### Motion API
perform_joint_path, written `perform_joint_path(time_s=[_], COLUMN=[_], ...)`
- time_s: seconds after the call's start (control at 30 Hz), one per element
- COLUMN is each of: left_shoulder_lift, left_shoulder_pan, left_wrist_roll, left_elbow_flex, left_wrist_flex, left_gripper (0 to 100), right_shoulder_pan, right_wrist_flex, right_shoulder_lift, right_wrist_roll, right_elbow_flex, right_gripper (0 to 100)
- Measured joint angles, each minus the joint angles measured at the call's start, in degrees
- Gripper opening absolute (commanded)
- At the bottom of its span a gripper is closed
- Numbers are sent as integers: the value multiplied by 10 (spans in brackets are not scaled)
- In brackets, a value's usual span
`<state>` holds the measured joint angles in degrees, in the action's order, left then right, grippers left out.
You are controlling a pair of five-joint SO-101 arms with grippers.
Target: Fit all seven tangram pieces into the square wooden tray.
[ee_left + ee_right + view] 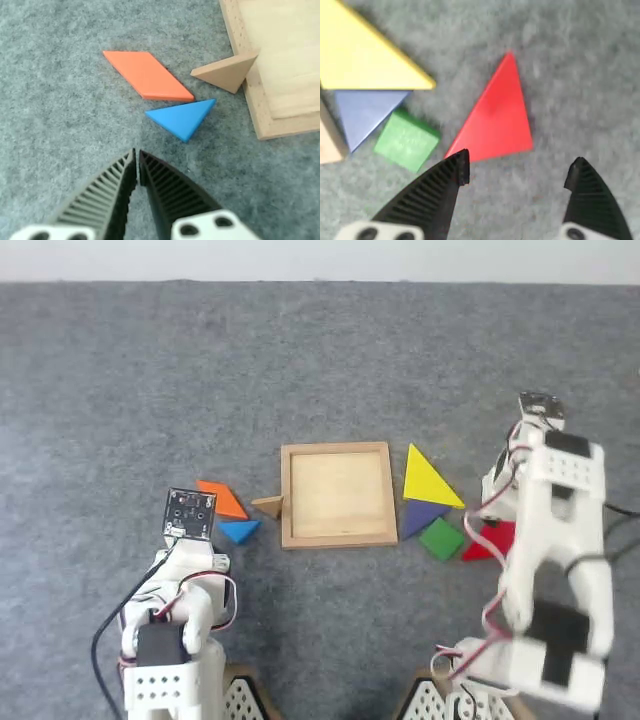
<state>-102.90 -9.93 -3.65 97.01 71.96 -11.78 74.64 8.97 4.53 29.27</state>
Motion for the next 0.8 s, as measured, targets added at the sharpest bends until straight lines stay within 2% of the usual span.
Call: perform_joint_path(time_s=[0.17, 0.3, 0.4, 0.53, 0.8], left_shoulder_lift=[0, 0, 0, 0, 0], left_shoulder_pan=[0, -1, -1, -1, -1], left_wrist_roll=[0, 0, 0, 0, 0], left_elbow_flex=[0, 0, 0, 0, 0], left_wrist_flex=[0, 0, 0, 0, 0], left_gripper=[14, 14, 14, 14, 14], right_shoulder_pan=[21, 71, 93, 91, 83], right_wrist_flex=[-30, -46, -57, -63, -104], right_shoulder_lift=[19, -26, -55, -65, -87], right_wrist_roll=[-79, -153, -204, -228, -251], right_elbow_flex=[43, 43, 40, 40, 40], right_gripper=[325, 330, 380, 452, 457])
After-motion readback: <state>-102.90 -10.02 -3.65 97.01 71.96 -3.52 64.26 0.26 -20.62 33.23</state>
